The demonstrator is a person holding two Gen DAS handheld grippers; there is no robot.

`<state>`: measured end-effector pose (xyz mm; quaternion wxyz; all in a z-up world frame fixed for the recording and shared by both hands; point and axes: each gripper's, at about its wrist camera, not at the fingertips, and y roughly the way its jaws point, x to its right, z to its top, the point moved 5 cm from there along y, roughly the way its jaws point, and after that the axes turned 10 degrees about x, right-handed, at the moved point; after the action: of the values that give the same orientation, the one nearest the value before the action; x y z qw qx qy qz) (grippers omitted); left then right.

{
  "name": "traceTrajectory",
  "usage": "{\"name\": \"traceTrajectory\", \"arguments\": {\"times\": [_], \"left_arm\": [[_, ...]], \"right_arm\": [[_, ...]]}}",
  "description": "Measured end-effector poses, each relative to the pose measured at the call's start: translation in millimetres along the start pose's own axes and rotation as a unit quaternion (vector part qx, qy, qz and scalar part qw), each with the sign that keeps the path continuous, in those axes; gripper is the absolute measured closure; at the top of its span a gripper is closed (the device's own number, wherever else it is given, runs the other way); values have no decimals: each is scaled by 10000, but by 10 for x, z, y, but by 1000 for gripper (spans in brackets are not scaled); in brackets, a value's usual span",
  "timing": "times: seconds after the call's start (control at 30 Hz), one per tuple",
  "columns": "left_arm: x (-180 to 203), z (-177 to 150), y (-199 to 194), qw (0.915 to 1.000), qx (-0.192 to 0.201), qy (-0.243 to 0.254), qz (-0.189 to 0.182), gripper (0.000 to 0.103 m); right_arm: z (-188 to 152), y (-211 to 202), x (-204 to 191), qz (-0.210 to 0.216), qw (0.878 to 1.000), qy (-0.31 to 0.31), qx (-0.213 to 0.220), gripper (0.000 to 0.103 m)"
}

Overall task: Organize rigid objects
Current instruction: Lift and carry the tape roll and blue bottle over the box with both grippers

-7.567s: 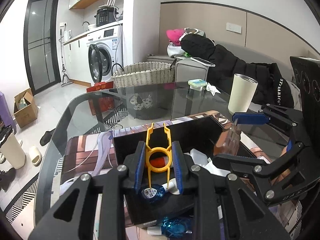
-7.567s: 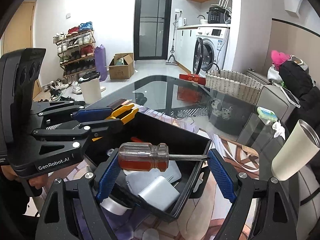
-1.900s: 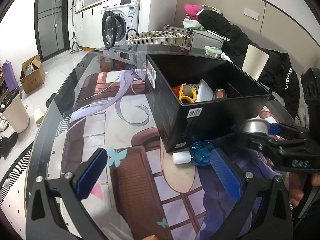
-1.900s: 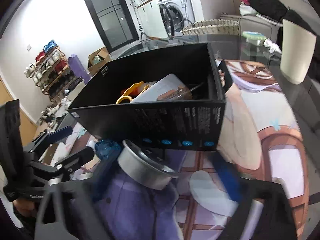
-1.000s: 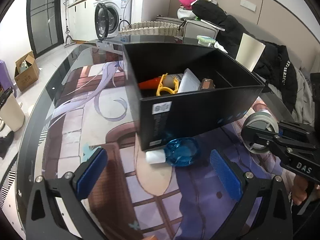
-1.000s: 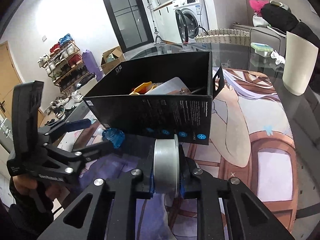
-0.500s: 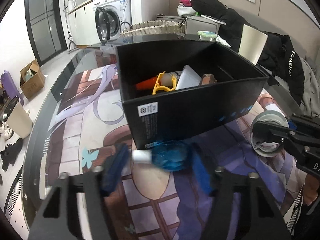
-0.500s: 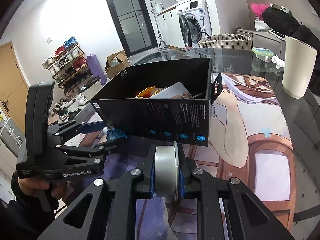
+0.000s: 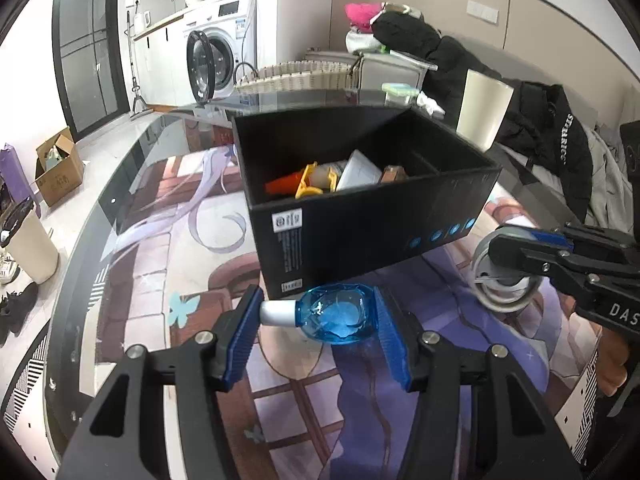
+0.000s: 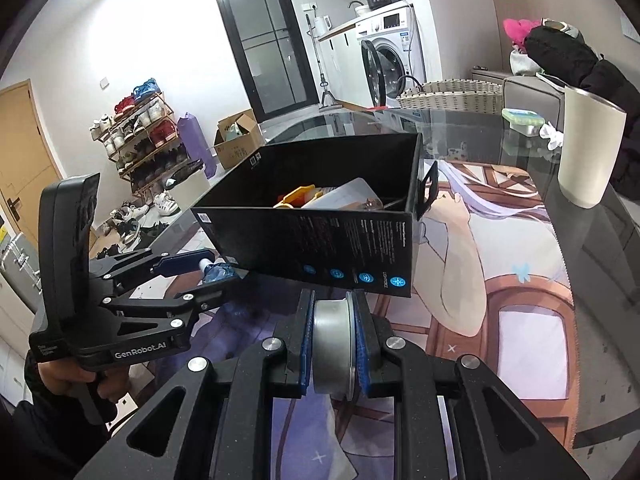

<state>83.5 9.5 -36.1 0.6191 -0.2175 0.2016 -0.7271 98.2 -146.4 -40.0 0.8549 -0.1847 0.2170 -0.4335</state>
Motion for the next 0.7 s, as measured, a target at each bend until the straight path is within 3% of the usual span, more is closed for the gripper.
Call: {"name": "traceTrajectory", "arguments": {"times": [0.2,0.43,0.7], "left_arm": [[-31,55,-91,9999,132,-29,-12,48],[-49,33,-59,9999,105,-82,-71,48],[-51,84,-104,9996,231,-93,-125,48]], "right_arm": [[-24,-13,-12,-9,10000,-48,-21,85],[-301,145,-23,-52,9987,-109,-505,85],[-271,66,-52,-130,9989,-290,-355,86]]}}
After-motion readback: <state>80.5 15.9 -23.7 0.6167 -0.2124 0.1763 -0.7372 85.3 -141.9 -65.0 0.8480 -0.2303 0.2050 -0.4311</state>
